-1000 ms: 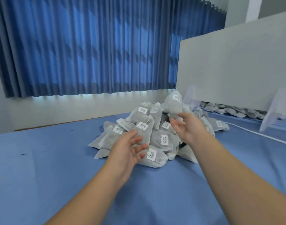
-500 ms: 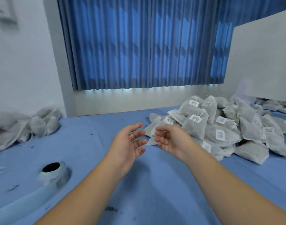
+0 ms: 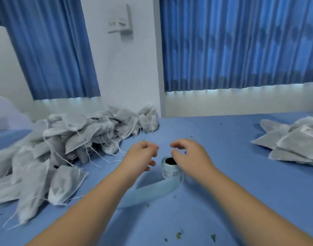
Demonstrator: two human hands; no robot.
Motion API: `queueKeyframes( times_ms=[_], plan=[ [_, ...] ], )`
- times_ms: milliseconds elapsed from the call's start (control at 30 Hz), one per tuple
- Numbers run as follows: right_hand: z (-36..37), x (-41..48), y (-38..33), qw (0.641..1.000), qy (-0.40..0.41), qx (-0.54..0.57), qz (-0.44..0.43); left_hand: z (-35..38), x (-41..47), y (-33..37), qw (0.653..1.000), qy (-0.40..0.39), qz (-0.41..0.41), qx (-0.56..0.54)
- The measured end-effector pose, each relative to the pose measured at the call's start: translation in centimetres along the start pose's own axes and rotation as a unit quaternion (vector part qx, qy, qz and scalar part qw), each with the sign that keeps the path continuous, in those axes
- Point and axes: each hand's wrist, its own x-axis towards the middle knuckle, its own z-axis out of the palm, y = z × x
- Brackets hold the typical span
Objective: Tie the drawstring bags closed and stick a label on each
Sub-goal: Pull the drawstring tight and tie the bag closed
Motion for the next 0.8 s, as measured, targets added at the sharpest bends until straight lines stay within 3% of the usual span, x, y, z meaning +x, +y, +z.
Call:
queueKeyframes(
  times_ms=[100, 167, 300, 433, 500, 667, 800],
  plan=[
    [2.1, -0.6, 0.5, 0.997, 0.056, -0.016, -0.058, -3.0, 0.9, -1.7, 0.994, 0.040, 0.010, 0.106],
    [2.9, -1.0, 1.5, 0.996, 0.051, -0.026, -0.067, -4.7, 1.6, -2.9, 0.972, 0.065, 0.040, 0.220],
    [3.4, -1.4, 2.9, 0.997, -0.022, -0.031, -0.074, -7.2, 3.5, -4.6, 0.905, 0.105, 0.085, 0.404],
    [3.8, -1.4, 2.9, 0.996, -0.032, -0.017, -0.077, -9.6, 5.3, -4.5, 0.803, 0.200, 0.124, 0.547],
    [3.9, -1.4, 2.9, 0.996, -0.032, -0.024, -0.074, -10.7, 5.9, -4.2, 0.777, 0.227, 0.104, 0.578],
    [4.0, -1.4, 3.0, 0.996, -0.043, -0.027, -0.068, -12.4, 7.6, -3.8, 0.768, 0.191, -0.009, 0.611],
    [3.9, -1.4, 3.0, 0.997, -0.050, -0.023, -0.060, -13.1, 8.3, -3.7, 0.797, 0.168, -0.039, 0.579]
  ],
)
